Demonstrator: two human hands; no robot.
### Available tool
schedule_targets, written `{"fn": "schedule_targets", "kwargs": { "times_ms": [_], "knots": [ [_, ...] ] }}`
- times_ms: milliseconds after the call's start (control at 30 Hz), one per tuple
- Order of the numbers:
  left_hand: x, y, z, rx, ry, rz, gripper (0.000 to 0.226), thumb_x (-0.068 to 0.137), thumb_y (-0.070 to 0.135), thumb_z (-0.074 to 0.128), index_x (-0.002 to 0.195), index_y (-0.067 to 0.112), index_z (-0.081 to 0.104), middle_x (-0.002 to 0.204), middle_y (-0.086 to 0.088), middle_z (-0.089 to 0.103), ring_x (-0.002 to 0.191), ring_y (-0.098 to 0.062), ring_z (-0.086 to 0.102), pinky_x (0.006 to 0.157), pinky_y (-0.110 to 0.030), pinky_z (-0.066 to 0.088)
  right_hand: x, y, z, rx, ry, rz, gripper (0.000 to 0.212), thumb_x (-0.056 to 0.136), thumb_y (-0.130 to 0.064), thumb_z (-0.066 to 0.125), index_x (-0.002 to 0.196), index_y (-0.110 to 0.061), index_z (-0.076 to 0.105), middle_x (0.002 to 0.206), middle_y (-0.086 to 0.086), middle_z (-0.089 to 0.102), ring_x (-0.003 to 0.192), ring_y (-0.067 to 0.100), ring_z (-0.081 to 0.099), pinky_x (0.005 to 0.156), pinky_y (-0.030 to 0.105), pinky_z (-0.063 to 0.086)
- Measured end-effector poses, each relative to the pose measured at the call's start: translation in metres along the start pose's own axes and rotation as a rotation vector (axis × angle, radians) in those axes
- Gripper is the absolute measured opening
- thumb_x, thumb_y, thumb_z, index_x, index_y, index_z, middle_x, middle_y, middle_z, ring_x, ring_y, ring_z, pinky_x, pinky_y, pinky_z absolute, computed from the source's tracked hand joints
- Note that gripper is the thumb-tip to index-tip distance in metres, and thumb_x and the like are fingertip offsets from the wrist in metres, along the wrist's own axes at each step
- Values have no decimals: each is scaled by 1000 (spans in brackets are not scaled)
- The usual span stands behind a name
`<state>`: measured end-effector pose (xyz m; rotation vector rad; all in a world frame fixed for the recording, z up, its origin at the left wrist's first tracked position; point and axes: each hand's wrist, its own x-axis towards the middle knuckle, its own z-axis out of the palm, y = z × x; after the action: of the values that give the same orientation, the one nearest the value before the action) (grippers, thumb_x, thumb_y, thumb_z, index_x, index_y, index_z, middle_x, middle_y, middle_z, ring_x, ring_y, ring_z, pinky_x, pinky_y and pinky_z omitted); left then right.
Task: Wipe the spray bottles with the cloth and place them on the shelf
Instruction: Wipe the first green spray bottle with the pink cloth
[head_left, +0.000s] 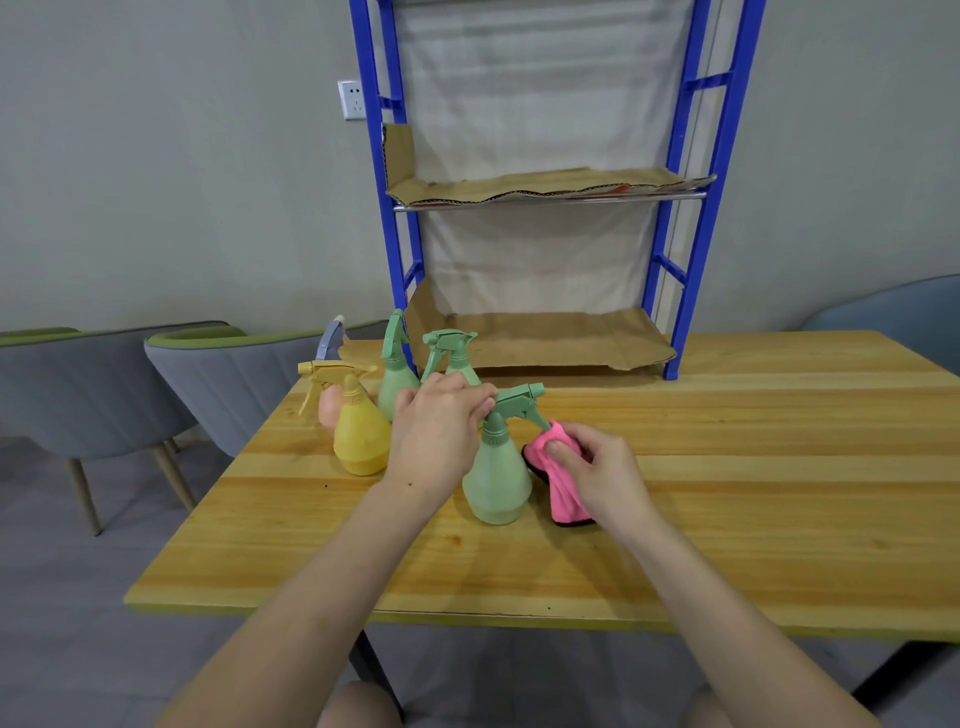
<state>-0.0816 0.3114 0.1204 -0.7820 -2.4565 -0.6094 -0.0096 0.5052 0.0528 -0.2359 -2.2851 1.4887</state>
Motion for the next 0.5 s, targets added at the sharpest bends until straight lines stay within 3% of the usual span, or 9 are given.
{"fn": "schedule_targets", "kwargs": {
  "times_ms": [133,267,333,433,500],
  "knots": [
    [-2,0,-4,20,-10,-14,26,108,31,54,122,31,75,93,10,58,105,-19,57,88,-37,32,-11,-7,8,144,50,54,20,100,-23,72,116,-34,68,103,-12,78,90,5,74,73,22,60],
    [-4,2,-7,39,-20,-36,27,108,34,52,121,32,75,94,8,60,105,-18,56,90,-38,35,-23,-13,18,278,206,114,9,95,-23,78,101,-24,73,96,-7,78,89,7,74,79,29,62],
    [-6,2,-7,38,-22,-52,26,108,36,51,119,34,76,93,10,58,104,-19,56,86,-38,35,-29,-21,25,342,235,85,7,96,-20,77,99,-26,75,94,-10,78,91,6,73,77,24,60],
    [-9,1,-6,-20,0,-62,23,106,36,57,115,32,78,89,12,56,101,-21,60,81,-37,38,-34,-37,39,438,174,-12,16,99,-14,72,106,-27,77,100,-14,79,95,3,74,81,20,60],
    [-10,-1,-6,-80,23,-70,21,103,34,62,114,29,79,91,8,64,98,-23,64,80,-41,47,-36,-41,49,420,118,-69,21,100,-12,71,112,-29,76,107,-15,78,104,2,72,89,23,60]
  ]
}}
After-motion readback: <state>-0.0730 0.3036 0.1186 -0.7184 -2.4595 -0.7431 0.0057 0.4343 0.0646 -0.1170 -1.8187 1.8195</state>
